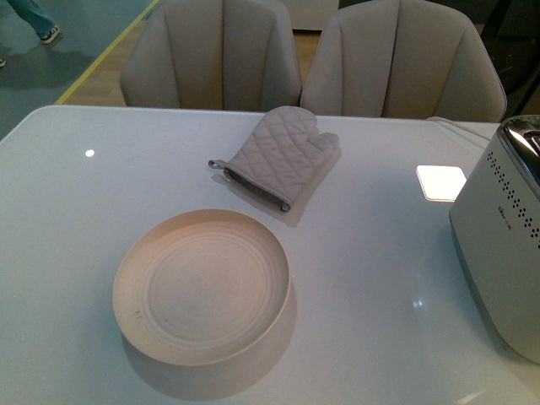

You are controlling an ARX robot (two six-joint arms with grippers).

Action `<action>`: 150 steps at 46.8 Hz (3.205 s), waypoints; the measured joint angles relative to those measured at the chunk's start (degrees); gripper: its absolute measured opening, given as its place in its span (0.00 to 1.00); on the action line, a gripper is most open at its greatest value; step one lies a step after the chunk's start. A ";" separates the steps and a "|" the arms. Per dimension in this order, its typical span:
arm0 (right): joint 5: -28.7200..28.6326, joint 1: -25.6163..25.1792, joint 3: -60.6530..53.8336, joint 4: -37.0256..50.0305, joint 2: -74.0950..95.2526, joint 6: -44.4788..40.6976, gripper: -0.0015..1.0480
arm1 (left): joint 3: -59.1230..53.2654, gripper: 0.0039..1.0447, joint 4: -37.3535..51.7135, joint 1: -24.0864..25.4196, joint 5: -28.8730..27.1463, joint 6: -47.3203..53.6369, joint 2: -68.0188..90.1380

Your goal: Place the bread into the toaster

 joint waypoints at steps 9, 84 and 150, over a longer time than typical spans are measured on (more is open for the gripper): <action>-1.79 0.37 -19.04 43.50 -5.27 3.63 0.51 | 0.00 0.94 -0.02 0.00 0.00 0.00 0.00; 0.70 2.97 -47.12 19.41 -66.18 4.74 0.02 | 0.00 0.94 -0.02 0.00 0.00 0.00 -0.02; 0.72 2.97 -47.12 -2.89 -88.32 4.74 0.38 | 0.00 0.94 -0.02 0.00 0.00 0.00 -0.02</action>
